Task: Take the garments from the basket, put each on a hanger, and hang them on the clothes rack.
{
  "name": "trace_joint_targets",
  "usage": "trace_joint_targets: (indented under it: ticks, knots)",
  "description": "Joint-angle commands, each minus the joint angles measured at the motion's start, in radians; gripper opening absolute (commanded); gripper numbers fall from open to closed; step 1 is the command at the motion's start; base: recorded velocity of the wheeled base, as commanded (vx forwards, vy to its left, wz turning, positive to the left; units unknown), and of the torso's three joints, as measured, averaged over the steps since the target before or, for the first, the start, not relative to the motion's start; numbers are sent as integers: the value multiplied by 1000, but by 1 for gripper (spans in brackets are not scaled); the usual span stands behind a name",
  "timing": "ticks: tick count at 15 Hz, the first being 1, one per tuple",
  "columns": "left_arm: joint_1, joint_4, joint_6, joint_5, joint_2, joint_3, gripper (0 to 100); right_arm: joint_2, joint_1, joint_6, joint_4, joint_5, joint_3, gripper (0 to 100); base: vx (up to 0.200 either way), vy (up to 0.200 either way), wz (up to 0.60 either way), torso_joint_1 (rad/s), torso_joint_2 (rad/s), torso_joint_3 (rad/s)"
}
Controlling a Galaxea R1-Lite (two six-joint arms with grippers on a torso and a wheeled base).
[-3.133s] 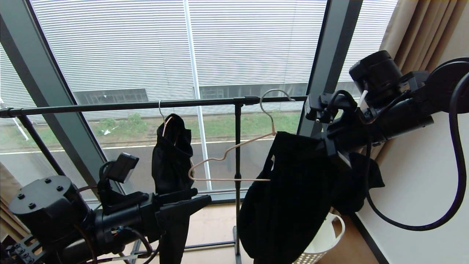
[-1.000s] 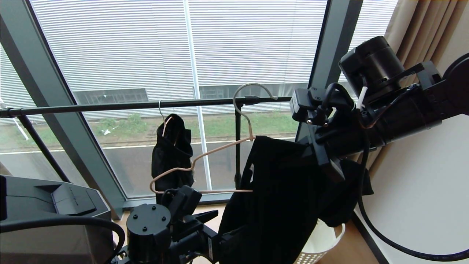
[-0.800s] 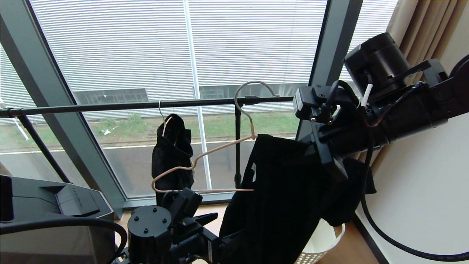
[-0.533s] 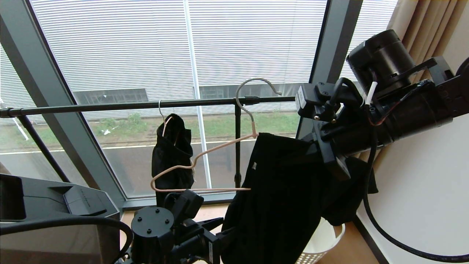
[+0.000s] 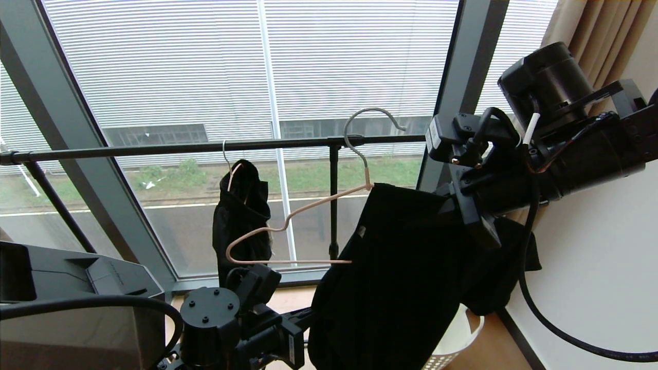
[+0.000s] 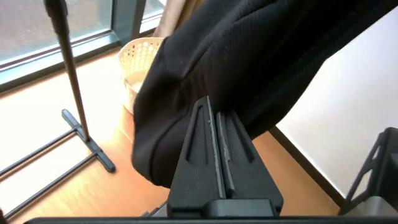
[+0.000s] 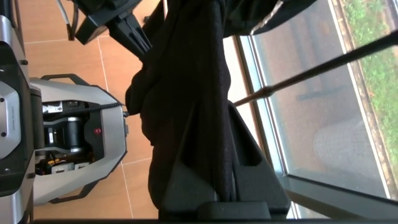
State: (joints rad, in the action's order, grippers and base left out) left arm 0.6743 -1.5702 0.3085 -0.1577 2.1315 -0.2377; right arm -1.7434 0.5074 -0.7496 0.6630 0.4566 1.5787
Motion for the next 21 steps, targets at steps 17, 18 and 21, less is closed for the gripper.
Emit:
trace_joint_targets:
  ticks: [17,18,21]
  knots:
    - [-137,-1,-20,-5,-36,-34,0,117,-119,-19,-5,5,-221,0,0,0,0,0,0,0]
    - [-140,-1,-20,-5,-38,-35,0,124,-122,-19,-5,5,-232,0,0,0,0,0,0,0]
    - [-156,-1,-20,-5,-56,-42,0,165,-129,-19,-5,5,-296,0,0,0,0,0,0,0]
